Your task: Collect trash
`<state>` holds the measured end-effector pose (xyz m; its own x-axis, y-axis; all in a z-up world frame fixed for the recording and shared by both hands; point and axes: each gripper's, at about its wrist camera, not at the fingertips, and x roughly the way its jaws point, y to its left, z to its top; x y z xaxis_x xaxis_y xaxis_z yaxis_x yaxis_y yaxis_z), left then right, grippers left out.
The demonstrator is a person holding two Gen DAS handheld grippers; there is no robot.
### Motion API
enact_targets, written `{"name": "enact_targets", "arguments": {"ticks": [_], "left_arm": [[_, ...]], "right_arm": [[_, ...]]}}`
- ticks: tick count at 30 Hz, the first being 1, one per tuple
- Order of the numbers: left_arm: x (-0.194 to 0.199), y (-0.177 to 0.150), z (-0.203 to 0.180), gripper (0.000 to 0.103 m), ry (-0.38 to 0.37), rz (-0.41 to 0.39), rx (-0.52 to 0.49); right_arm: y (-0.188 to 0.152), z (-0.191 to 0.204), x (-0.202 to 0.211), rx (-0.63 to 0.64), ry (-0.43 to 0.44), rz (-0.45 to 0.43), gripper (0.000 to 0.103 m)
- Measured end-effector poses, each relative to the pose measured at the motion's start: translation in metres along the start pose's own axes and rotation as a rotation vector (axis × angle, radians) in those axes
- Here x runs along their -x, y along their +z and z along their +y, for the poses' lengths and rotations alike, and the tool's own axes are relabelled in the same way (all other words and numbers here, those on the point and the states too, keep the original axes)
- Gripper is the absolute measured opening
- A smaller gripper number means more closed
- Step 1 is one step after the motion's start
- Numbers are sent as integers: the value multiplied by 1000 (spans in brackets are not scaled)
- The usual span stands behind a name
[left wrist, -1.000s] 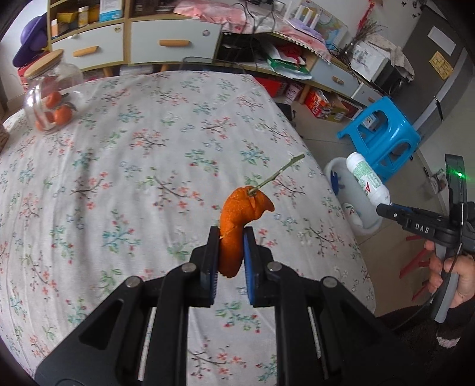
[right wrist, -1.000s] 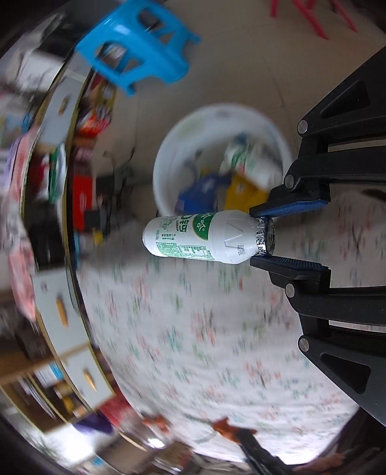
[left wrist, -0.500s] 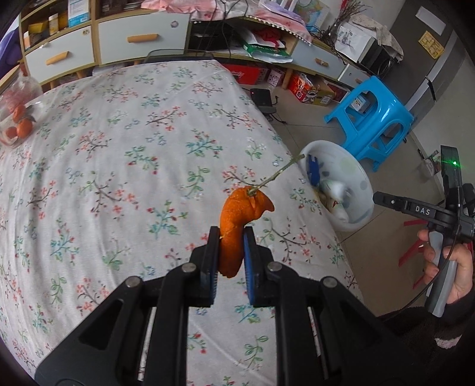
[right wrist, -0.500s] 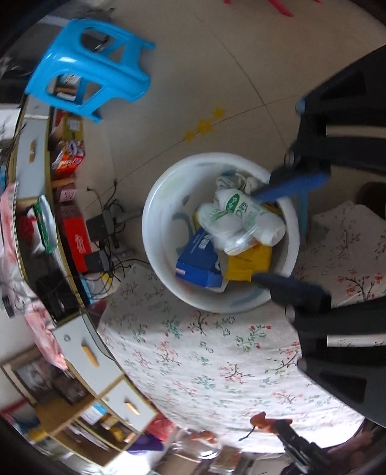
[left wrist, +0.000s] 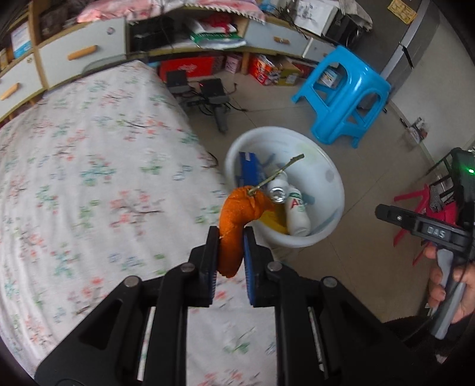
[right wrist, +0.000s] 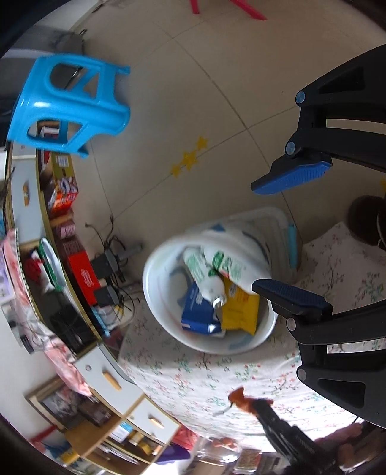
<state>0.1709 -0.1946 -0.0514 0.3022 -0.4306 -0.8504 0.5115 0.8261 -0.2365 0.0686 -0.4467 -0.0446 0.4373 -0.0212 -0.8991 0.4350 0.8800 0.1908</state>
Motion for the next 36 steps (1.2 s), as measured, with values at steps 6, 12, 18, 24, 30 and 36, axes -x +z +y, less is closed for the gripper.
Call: {"name": "enact_targets", "arguments": {"ticks": [6, 12, 18, 24, 30, 36], "left_arm": [[-23, 14, -23, 16, -9, 10, -11], [-29, 24, -28, 84, -36, 15, -27], [-7, 16, -12, 88, 28, 1, 5], [26, -10, 15, 99, 87, -24, 48], [65, -37, 41, 102, 148, -45, 85], [103, -68, 53, 102, 194, -81, 120]], "right_arm": [[2, -13, 4, -10, -14, -8, 61], [5, -14, 3, -13, -5, -13, 61], [2, -4, 7, 6, -2, -27, 63], [-3, 13, 18, 14, 5, -49, 66], [-17, 52, 43, 84, 24, -92, 71], [-48, 92, 64, 156, 57, -104, 79]]}}
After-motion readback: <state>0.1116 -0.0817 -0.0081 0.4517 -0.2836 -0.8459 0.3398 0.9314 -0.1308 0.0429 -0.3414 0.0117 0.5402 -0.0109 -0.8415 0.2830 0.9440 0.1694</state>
